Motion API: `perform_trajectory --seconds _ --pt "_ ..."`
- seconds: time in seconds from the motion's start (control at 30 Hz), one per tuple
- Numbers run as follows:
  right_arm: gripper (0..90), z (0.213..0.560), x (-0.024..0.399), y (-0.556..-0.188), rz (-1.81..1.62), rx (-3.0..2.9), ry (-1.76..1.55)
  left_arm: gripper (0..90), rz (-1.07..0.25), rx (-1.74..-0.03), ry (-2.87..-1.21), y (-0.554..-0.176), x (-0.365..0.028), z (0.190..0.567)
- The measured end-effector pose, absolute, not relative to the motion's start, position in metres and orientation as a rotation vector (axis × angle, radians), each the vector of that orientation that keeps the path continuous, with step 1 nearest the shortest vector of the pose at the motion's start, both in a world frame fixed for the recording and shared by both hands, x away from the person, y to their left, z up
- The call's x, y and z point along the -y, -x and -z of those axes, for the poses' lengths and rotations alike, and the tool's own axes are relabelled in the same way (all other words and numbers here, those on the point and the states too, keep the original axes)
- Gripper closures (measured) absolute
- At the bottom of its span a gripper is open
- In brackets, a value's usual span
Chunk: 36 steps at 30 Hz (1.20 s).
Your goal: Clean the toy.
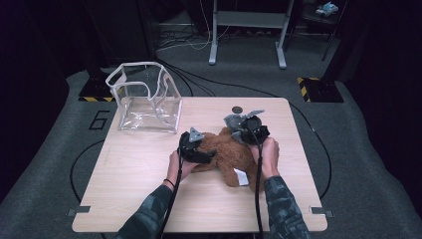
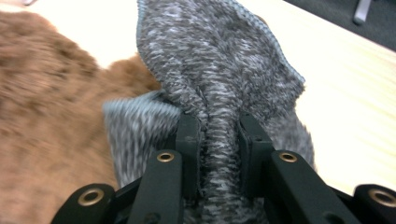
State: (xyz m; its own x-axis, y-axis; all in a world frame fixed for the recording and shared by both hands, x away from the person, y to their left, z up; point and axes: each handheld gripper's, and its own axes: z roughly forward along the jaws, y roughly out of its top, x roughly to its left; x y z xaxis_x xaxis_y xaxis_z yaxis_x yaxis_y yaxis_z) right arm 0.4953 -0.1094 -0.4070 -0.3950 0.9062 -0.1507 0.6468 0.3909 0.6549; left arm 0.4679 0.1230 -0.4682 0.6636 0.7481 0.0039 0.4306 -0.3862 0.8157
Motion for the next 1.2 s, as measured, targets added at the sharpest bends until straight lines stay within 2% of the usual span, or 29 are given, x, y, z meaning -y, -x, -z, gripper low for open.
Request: perform_trajectory --seconds 0.4,0.5,0.57,0.7,0.87,1.03,1.2 --pt "74.2 0.434 0.177 -0.488 -0.682 -2.099 -1.564 13.6 -0.463 -0.889 -2.022 -0.467 -0.127 0.469" --pt "74.3 0.431 0.182 -0.484 -0.714 -2.082 -1.589 13.4 -0.465 -0.889 -2.022 -0.467 -0.127 0.469" --pt "74.2 0.413 0.182 -0.48 -0.78 -2.054 -1.562 13.3 -0.468 -0.885 -2.024 -0.467 -0.127 0.468" --pt "74.2 0.388 0.166 -0.474 -0.849 -2.047 -1.49 13.2 -0.464 -0.886 -2.023 -0.467 -0.127 0.468" --pt "74.1 0.371 0.123 -0.472 -0.929 -2.118 -1.375 13.1 -0.461 -0.887 -2.024 -0.466 -0.127 0.467" --pt "74.0 0.371 0.084 -0.476 -0.971 -2.209 -1.28 12.9 -0.457 -0.891 -2.028 -0.467 -0.127 0.466" --pt "73.9 0.392 0.046 -0.485 -0.975 -2.33 -1.254 12.8 -0.444 -0.909 -2.016 -0.466 -0.126 0.466"
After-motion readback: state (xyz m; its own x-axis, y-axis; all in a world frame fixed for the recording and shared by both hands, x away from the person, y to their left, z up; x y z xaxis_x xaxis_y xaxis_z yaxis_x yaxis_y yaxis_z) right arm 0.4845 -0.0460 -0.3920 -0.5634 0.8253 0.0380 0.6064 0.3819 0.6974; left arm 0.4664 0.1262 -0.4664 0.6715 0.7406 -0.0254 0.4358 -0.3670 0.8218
